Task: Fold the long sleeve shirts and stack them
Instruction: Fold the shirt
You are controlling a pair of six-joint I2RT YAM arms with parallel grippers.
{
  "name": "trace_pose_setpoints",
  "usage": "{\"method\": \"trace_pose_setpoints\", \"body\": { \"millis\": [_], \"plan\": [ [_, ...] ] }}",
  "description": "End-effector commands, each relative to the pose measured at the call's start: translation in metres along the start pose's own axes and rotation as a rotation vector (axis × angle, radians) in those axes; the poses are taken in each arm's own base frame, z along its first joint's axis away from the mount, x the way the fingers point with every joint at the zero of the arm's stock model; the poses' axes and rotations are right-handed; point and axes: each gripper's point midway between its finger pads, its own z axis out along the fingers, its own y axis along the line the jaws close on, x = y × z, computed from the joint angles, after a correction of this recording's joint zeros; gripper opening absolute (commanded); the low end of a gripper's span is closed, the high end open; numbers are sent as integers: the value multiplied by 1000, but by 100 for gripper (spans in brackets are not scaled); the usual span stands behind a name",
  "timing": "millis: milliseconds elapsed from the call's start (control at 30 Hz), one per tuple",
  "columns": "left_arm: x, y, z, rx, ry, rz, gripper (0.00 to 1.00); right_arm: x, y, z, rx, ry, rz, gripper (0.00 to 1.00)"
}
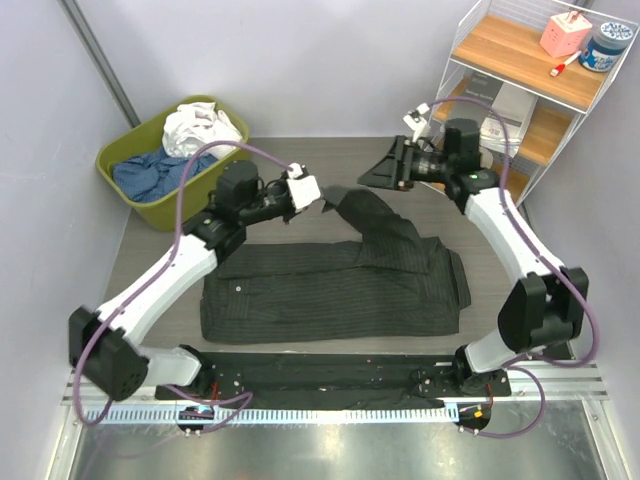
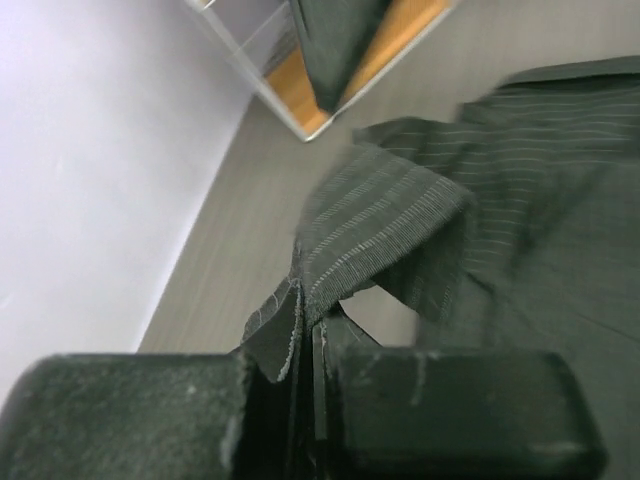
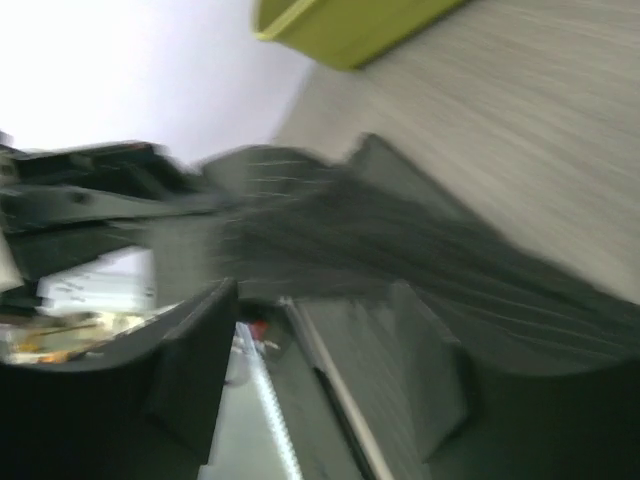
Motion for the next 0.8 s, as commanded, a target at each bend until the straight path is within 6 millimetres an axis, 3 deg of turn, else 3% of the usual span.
{"method": "trace_pose_setpoints", "body": {
  "millis": [0, 67, 100, 133, 233, 400, 500, 633, 733, 767],
  "plan": [
    [-38, -53, -48, 240, -19, -49, 0, 2, -6, -72, 166, 16, -206, 72],
    [-53, -78, -68, 347, -13, -87, 0, 2, -7, -89, 208, 8, -286, 74],
    [-51, -97, -79, 413, 23, -134, 0, 6, -14, -94, 258, 13, -279, 75],
    [-67, -104, -89, 451, -9, -136, 0, 2, -15, -105, 286, -14, -287, 76],
    [-80, -145, -111, 585, 15, -183, 0, 1, -22, -109, 319, -9, -345, 77],
    [-103, -205, -124, 727, 32, -236, 0, 14, -48, -105, 337, 47, -337, 73],
    [-115, -221, -117, 757, 46, -292, 0, 31, -66, -99, 319, 99, -295, 67],
    [-132, -226, -105, 783, 34, -418, 0, 57, -86, -91, 292, 166, -240, 59],
    [-133, -225, -91, 758, 57, -506, 0, 78, -100, -84, 282, 216, -204, 55],
    [-130, -222, -84, 719, 73, -526, 0, 91, -99, -74, 262, 257, -200, 54]
  ]
}}
